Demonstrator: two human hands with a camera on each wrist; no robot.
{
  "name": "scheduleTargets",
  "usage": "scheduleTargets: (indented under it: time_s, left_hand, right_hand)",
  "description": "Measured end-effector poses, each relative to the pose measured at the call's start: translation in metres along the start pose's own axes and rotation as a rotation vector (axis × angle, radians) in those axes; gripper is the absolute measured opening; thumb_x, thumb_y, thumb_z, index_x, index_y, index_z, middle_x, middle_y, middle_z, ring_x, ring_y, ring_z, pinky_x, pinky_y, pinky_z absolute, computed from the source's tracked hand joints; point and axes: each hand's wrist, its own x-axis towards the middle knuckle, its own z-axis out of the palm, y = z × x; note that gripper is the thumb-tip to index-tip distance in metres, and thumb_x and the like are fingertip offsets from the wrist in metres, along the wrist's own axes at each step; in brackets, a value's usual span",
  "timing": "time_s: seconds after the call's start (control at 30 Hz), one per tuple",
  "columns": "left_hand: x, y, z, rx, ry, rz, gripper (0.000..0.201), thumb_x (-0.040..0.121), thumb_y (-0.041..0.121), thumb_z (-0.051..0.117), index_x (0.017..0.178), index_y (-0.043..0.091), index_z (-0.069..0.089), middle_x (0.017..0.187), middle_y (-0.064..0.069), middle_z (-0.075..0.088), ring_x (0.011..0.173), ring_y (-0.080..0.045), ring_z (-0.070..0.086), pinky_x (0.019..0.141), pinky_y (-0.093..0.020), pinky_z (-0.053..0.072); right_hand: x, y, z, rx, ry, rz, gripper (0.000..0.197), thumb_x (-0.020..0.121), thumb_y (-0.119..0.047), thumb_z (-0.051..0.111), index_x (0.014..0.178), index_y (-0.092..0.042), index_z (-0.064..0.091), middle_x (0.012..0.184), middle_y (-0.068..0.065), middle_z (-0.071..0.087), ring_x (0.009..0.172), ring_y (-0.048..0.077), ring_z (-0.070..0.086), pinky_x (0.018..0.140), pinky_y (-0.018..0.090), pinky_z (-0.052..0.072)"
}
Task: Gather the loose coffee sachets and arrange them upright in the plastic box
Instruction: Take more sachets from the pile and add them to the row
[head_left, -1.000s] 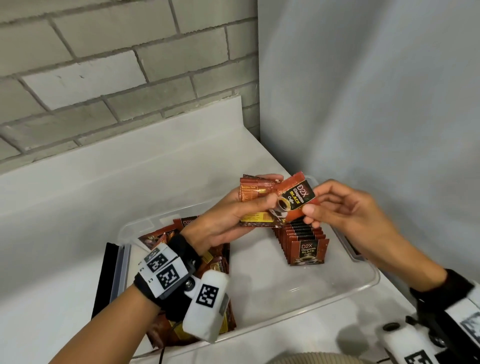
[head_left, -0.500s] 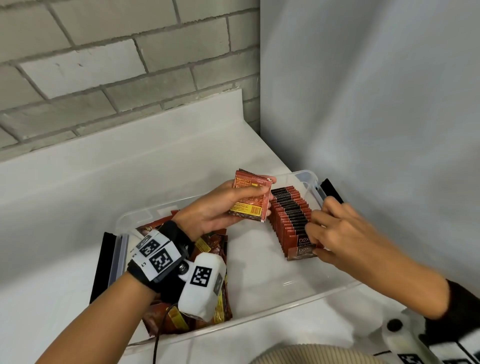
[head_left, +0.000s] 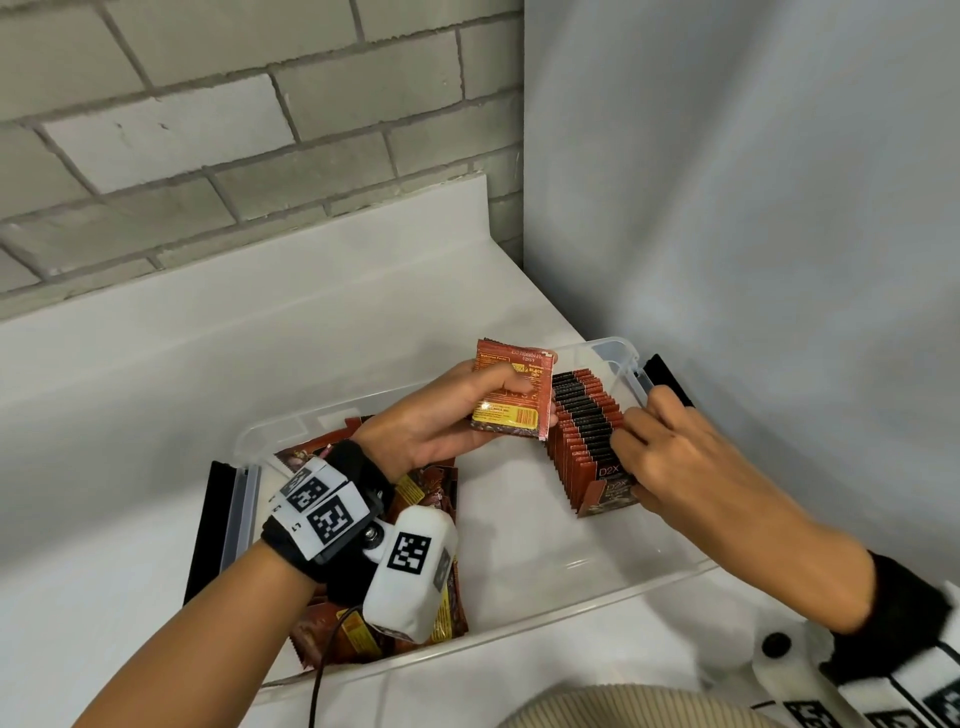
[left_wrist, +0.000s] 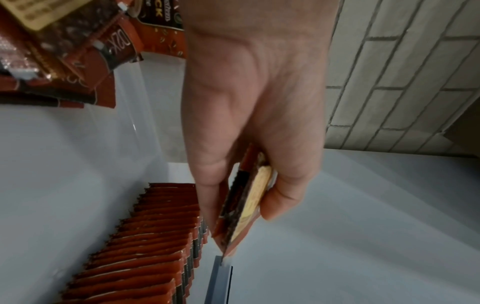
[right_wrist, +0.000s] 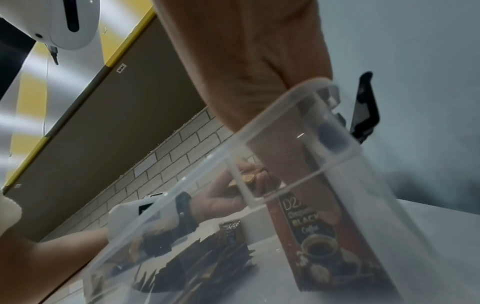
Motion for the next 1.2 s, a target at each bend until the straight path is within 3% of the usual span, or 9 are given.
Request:
scheduleTargets:
  time_s: [0.37,0.53,0.6,0.67,0.83,1.0,1.07,1.13,1.2]
  left_hand:
    - [-0.001,-0.001,0.001,-0.008,-0.033,0.06,0.021,0.082,-0.002,0.059,0.099,0.009,0.063,0.085,-0.006,0.074,0.076,-0.015,0.071,0.071,-0.024,0.058]
    - [-0.001,-0.002,0.001,-0.007,-0.059,0.097,0.029,0.076,0.002,0.063,0.104,0.009,0.066,0.094,-0.009,0.074,0.085,-0.019,0.071,0.08,-0.03,0.057]
    - [-0.002,-0.002,0.001,-0.007,-0.075,0.113,0.033,0.079,0.0,0.065,0.11,0.01,0.066,0.098,-0.01,0.073,0.089,-0.021,0.07,0.083,-0.032,0.057]
    - [-0.002,-0.003,0.0,-0.003,-0.103,0.131,0.039,0.08,-0.001,0.067,0.117,0.012,0.063,0.102,-0.01,0.072,0.094,-0.023,0.069,0.085,-0.035,0.056]
    - [-0.003,-0.004,0.004,-0.04,-0.186,0.163,0.046,0.079,-0.005,0.066,0.119,0.016,0.06,0.098,-0.004,0.072,0.092,-0.02,0.069,0.079,-0.031,0.057]
    - [-0.002,-0.008,0.008,-0.073,-0.185,0.171,0.051,0.064,0.018,0.077,0.113,0.016,0.064,0.101,-0.008,0.072,0.093,-0.02,0.069,0.079,-0.031,0.057]
    - [0.0,-0.01,0.006,-0.08,-0.187,0.144,0.065,0.059,0.042,0.083,0.114,0.014,0.064,0.105,-0.009,0.071,0.095,-0.02,0.069,0.082,-0.032,0.057]
    - [0.001,-0.01,0.006,-0.084,-0.19,0.078,0.085,0.051,0.066,0.076,0.115,0.012,0.064,0.105,-0.01,0.071,0.092,-0.019,0.068,0.083,-0.032,0.057]
    - [0.003,-0.009,0.006,-0.13,-0.178,0.019,0.086,0.056,0.077,0.061,0.11,0.011,0.068,0.1,-0.013,0.067,0.085,-0.019,0.065,0.08,-0.033,0.055]
  right_hand:
    - [-0.001,0.002,0.003,0.142,0.047,0.01,0.073,0.027,-0.013,0.096,0.077,-0.015,0.043,0.072,0.001,0.054,0.072,0.02,0.041,0.051,0.03,0.048]
    - [0.001,0.002,-0.002,0.269,0.057,0.15,0.058,0.039,-0.035,0.094,0.074,-0.016,0.053,0.073,-0.006,0.051,0.076,0.012,0.027,0.059,0.026,0.042]
    - [0.005,0.0,-0.007,0.399,0.11,0.223,0.047,0.059,-0.053,0.075,0.079,-0.015,0.056,0.078,-0.007,0.052,0.079,0.007,0.025,0.072,0.017,0.035]
    - [0.011,-0.004,-0.014,0.614,0.14,0.314,0.048,0.066,-0.06,0.059,0.087,-0.017,0.058,0.081,-0.012,0.053,0.081,0.002,0.031,0.077,0.004,0.032]
    - [0.025,-0.014,-0.021,1.043,0.135,0.458,0.041,0.064,-0.049,0.07,0.098,-0.031,0.054,0.082,-0.011,0.067,0.073,0.006,0.05,0.066,0.01,0.039]
    - [0.031,-0.011,-0.01,1.264,0.199,0.501,0.033,0.07,-0.033,0.072,0.1,-0.032,0.058,0.076,-0.002,0.067,0.063,0.007,0.046,0.066,0.017,0.042]
    - [0.031,-0.01,-0.01,1.316,0.238,0.52,0.024,0.074,-0.022,0.074,0.094,-0.029,0.062,0.075,0.002,0.065,0.063,0.006,0.046,0.065,0.015,0.041]
    - [0.03,-0.009,-0.011,1.369,0.29,0.54,0.018,0.077,-0.014,0.073,0.086,-0.026,0.063,0.073,-0.006,0.063,0.063,0.002,0.048,0.066,0.011,0.041]
    - [0.03,-0.01,-0.014,1.402,0.327,0.55,0.014,0.076,-0.014,0.073,0.082,-0.022,0.062,0.072,-0.012,0.062,0.065,0.001,0.051,0.066,0.01,0.043]
